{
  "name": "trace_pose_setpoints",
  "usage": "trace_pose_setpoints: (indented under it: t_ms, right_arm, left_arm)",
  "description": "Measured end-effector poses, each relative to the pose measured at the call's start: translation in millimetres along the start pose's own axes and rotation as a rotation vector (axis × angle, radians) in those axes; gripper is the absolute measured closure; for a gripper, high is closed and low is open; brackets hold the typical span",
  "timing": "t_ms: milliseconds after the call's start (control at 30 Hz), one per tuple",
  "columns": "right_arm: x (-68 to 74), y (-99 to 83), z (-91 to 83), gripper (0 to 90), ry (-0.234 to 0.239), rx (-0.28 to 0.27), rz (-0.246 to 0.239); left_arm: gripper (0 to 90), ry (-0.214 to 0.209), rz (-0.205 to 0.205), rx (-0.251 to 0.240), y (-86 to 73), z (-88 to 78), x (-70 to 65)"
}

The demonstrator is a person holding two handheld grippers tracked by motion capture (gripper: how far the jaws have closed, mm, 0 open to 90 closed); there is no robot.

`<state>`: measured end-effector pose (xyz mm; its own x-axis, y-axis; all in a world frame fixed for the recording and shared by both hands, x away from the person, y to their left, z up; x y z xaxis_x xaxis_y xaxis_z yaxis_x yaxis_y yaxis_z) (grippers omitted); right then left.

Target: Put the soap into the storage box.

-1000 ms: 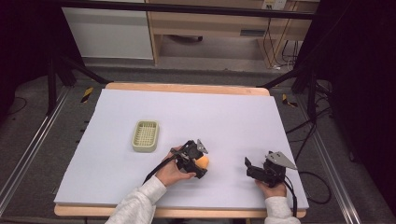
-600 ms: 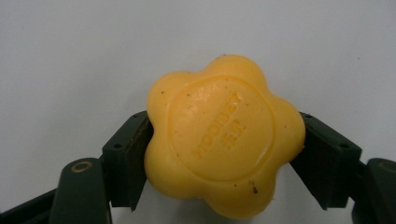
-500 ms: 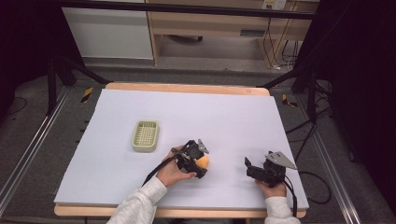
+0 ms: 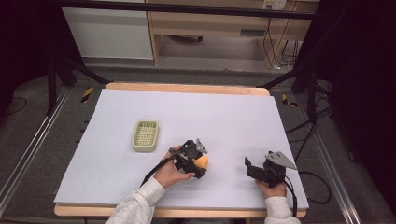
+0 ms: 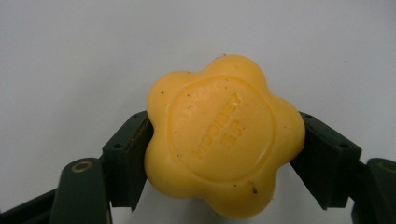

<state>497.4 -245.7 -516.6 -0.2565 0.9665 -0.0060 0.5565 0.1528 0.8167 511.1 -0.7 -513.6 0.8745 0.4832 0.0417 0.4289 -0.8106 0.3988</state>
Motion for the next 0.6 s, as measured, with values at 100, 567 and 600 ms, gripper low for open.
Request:
trace_pose_setpoints:
  t_ms: [100,567,600]
  right_arm:
    - [-0.5,0.0,0.3,4.2,-0.002,0.001,0.002]
    - [-0.3,0.0,0.6,4.2,-0.002,0.003,0.002]
    - [-0.5,0.0,0.7,4.2,0.0,0.005,0.002]
  left_arm:
    - [26.6,0.001,-0.007,-0.013,0.3,-3.4,1.4]
    - [26.6,0.006,-0.02,-0.042,-3.8,-22.4,8.8]
    - [26.6,0.013,-0.018,-0.041,-4.8,-25.2,9.8]
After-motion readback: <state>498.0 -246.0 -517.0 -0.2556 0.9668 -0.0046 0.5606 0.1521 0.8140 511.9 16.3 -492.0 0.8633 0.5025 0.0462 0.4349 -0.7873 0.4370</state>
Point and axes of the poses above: each handheld gripper's, and its own axes: z roughly forward along the jaws, y roughly out of its top, x roughly to its left, the point moved 7 cm from there along z, roughly forward along the jaws, and after that the axes turned 9 degrees about x, right-handed, at the moved point
